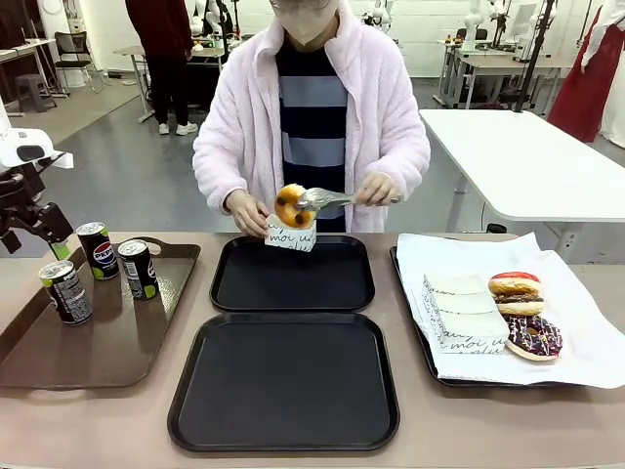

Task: Set up donuts and drinks on trays.
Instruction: Pick up one Pepsi coke and place it on the Flat Tray.

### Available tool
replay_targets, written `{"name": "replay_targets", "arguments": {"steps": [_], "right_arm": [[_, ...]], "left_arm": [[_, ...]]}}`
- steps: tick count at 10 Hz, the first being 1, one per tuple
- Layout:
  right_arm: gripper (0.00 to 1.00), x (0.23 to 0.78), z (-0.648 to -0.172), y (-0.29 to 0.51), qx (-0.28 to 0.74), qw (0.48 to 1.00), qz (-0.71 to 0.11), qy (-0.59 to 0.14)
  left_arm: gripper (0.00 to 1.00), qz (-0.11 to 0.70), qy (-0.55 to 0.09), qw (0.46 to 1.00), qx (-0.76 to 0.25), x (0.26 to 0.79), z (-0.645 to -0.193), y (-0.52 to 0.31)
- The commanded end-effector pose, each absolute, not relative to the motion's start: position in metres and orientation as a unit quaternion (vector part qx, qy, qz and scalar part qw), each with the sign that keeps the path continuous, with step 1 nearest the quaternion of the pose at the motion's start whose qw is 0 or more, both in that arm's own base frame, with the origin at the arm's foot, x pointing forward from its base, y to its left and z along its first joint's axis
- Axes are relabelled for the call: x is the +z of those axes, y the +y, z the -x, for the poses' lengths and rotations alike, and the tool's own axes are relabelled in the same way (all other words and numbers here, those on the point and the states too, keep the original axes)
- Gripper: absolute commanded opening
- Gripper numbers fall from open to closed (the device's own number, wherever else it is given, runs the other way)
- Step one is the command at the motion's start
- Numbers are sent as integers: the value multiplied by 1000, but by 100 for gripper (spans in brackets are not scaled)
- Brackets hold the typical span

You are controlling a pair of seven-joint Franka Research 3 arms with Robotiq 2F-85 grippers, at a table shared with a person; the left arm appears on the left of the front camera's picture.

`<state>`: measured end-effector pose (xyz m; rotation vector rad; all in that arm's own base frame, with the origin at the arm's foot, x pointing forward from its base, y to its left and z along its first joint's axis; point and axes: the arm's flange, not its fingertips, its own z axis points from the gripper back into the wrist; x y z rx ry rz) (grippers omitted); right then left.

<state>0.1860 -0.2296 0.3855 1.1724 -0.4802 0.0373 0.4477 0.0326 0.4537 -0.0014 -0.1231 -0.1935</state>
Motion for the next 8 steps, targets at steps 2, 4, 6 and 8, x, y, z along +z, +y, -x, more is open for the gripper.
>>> {"name": "replay_targets", "arguments": {"steps": [2, 4, 6, 8], "right_arm": [[100, 385, -185, -228, 24, 802, -551, -229], [100, 385, -185, -228, 24, 802, -551, -229], [100, 385, -185, -228, 24, 802, -551, -229], [100, 385, -185, -228, 24, 802, -551, -229]], "left_arm": [[100, -4, -60, 993, -101, 454, -448, 31], [100, -4, -60, 993, -101, 454, -448, 31], [100, 0, -61, 993, -99, 454, -448, 31], [100, -34, -76, 992, -90, 438, -439, 22]]}}
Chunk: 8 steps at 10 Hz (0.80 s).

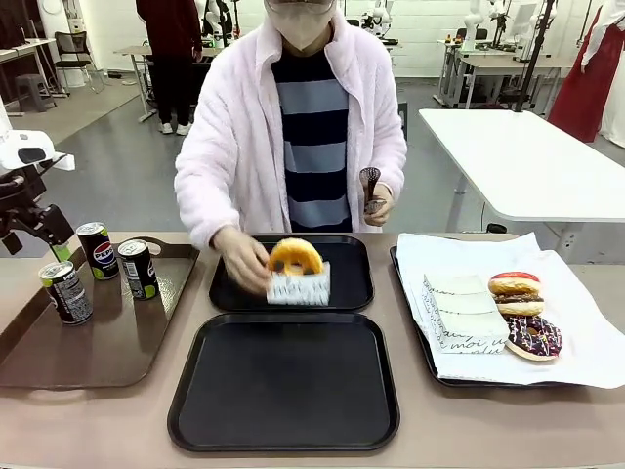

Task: Set up donuts and drinks on trays.
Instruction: Pick up one Pepsi coke and place it on the Flat Tray.

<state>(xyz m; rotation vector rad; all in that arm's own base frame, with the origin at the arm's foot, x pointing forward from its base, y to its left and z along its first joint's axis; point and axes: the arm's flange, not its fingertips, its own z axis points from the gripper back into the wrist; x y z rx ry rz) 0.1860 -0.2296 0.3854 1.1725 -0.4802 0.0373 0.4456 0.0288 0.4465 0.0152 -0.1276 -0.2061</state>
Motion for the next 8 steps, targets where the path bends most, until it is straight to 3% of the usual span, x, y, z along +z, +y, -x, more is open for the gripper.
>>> {"name": "replay_targets", "arguments": {"steps": [1, 8], "right_arm": [[100, 385, -185, -228, 24, 802, -551, -229], [100, 385, -185, -228, 24, 802, -551, -229]], "left_arm": [[100, -36, -79, 993, -78, 434, -436, 21], [100, -24, -48, 997, -59, 399, -448, 8]]}}
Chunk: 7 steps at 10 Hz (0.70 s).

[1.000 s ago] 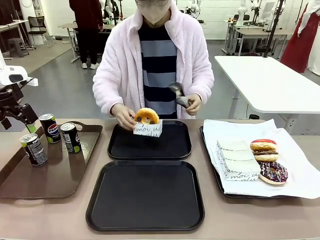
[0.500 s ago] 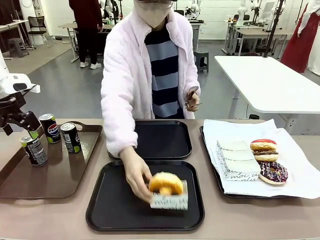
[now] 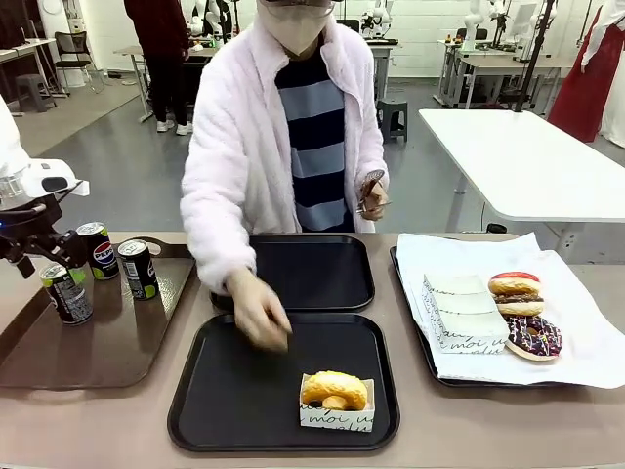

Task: Set up donuts and drinks on trays.
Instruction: Pick up one Pepsi coke and place it on the Flat Tray.

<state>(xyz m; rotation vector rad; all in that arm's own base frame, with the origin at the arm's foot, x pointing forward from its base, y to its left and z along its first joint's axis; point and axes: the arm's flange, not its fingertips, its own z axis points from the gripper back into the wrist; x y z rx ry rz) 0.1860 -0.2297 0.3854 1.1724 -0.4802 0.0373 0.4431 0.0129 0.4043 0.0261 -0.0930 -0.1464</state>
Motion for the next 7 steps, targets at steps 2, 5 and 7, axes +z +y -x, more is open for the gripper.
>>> {"name": "replay_targets", "arguments": {"steps": [2, 5, 7], "right_arm": [[100, 385, -185, -228, 24, 802, -551, -229], [100, 385, -185, -228, 24, 802, -551, -229], [100, 385, -185, -228, 24, 802, -551, -229]], "left_arm": [[100, -20, -45, 997, -51, 392, -453, 8], [45, -5, -45, 998, -51, 391, -455, 10], [43, -1, -45, 998, -50, 397, -453, 9]]}}
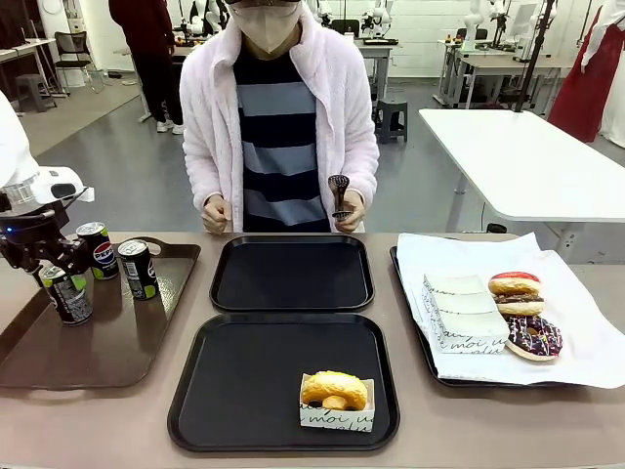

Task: Set up donuts and drinks on trays.
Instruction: Pick up one Pepsi coke and place it on the Flat Tray.

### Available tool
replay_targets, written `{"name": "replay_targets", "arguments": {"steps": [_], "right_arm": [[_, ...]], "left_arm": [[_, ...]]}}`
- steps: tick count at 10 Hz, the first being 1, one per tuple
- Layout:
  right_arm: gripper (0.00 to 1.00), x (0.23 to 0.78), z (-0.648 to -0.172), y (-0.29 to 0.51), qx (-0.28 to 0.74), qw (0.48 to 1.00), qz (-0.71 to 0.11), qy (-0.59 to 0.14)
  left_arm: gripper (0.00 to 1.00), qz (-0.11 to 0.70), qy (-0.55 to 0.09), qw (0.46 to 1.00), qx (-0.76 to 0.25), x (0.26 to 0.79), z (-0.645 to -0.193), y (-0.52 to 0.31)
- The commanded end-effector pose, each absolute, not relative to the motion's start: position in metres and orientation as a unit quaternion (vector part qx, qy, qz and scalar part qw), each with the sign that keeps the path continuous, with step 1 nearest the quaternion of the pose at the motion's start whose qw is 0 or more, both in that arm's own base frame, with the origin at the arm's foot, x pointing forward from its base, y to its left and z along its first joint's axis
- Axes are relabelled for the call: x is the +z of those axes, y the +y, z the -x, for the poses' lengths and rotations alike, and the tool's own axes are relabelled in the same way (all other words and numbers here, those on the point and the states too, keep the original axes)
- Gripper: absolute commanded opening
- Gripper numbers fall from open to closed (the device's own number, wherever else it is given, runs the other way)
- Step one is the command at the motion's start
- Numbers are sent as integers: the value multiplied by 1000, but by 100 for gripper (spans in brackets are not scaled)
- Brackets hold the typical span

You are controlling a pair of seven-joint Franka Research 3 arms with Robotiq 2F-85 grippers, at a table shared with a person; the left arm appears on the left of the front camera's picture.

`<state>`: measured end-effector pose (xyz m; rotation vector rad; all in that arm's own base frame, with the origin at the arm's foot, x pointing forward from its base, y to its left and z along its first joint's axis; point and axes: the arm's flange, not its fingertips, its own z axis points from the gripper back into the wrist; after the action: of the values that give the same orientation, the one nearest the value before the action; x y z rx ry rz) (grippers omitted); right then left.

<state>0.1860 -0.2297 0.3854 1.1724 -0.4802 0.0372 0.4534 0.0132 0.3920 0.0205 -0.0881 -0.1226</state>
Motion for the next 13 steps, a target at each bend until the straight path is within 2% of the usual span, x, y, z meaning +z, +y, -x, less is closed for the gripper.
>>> {"name": "replay_targets", "arguments": {"steps": [1, 3, 4, 5, 8, 10, 13], "right_arm": [[100, 385, -185, -228, 24, 802, -551, -229], [100, 385, -185, -228, 24, 802, -551, -229], [100, 385, -185, -228, 24, 802, -551, -229], [100, 385, -185, -228, 24, 802, -551, -229], [100, 385, -185, -228, 24, 802, -551, -229], [100, 385, -185, -228, 24, 802, -551, -229], [100, 385, -185, -228, 24, 802, -551, -229]], "left_arm": [[0, 0, -42, 998, -50, 399, -453, 9], [0, 3, -35, 998, -55, 405, -450, 10], [3, 6, -43, 997, -64, 421, -445, 6], [40, 11, -41, 997, -59, 443, -435, 3], [40, 7, -56, 996, -69, 514, -394, 4], [40, -5, -69, 996, -56, 525, -384, 12], [40, -1, -55, 996, -66, 518, -390, 3]]}}
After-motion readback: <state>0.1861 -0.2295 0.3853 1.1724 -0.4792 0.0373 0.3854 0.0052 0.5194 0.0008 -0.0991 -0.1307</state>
